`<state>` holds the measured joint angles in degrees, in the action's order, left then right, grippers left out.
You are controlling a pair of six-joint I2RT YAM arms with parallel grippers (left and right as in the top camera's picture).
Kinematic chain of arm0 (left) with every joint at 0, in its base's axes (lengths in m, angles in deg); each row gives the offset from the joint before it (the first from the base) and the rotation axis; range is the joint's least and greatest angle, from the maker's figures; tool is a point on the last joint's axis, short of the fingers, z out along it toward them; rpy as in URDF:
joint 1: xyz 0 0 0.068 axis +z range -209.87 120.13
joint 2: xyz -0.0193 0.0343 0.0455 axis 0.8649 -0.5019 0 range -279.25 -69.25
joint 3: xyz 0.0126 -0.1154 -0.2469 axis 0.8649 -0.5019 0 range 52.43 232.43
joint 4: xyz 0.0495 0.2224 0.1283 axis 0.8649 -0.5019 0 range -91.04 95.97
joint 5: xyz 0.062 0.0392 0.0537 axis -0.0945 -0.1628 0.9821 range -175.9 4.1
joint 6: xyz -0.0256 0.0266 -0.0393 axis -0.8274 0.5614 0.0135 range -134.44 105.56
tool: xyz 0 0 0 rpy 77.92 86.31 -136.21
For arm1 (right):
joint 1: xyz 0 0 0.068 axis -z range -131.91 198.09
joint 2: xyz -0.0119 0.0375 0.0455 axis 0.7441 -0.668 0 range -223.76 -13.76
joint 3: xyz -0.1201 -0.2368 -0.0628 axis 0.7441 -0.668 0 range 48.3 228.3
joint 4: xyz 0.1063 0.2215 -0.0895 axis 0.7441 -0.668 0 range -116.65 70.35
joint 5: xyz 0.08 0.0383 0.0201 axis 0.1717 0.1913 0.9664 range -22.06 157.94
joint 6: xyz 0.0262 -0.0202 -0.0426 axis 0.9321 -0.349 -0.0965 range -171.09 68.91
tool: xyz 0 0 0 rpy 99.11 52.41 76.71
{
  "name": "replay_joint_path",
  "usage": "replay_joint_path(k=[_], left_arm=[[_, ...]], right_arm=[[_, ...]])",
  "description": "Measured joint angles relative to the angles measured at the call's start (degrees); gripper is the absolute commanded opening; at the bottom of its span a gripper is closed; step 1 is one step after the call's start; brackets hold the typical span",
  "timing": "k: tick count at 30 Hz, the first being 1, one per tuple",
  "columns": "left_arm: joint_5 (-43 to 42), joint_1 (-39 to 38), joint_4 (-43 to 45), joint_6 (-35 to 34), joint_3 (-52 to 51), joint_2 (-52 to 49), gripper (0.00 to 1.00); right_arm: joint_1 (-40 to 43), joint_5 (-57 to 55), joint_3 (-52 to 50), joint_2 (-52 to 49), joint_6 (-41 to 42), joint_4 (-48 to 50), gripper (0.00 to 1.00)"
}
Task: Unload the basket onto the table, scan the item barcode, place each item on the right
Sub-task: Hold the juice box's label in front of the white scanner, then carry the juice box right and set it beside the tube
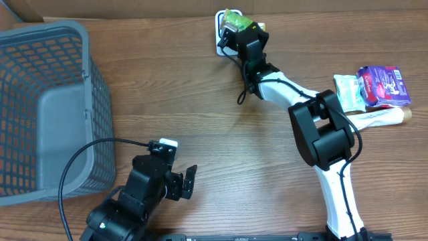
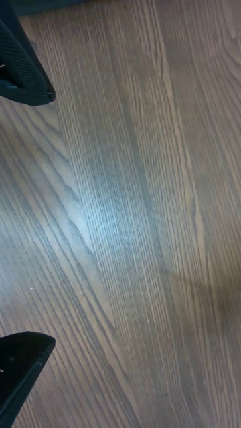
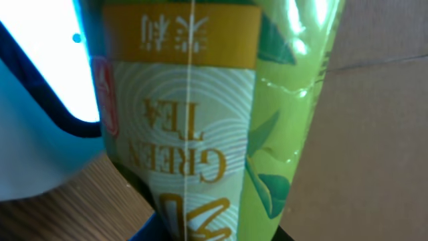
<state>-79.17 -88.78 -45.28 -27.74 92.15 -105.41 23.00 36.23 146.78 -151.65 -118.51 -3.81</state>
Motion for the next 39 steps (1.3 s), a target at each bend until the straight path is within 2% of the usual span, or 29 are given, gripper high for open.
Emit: replay_joint_path(k=[18, 30, 34, 39], left_arm=[[0.0, 0.0, 0.0, 0.0, 0.0, 0.0, 1.00], [0.0, 0.0, 0.0, 0.0, 0.0, 0.0, 1.00], [0.0, 0.0, 0.0, 0.0, 0.0, 0.0, 1.00], [0.0, 0.0, 0.0, 0.0, 0.0, 0.0, 1.00]], right_arm=[[1.2, 2.8, 0.0, -2.0, -1.0, 1.5, 0.05], [1.0, -1.1, 0.0, -2.4, -1.2, 4.9, 0.04], [0.5, -2.0, 0.0, -0.1, 0.9, -0.7, 0.04], [-0.9, -2.7, -0.1, 10.6, 9.7, -17.8, 0.04]])
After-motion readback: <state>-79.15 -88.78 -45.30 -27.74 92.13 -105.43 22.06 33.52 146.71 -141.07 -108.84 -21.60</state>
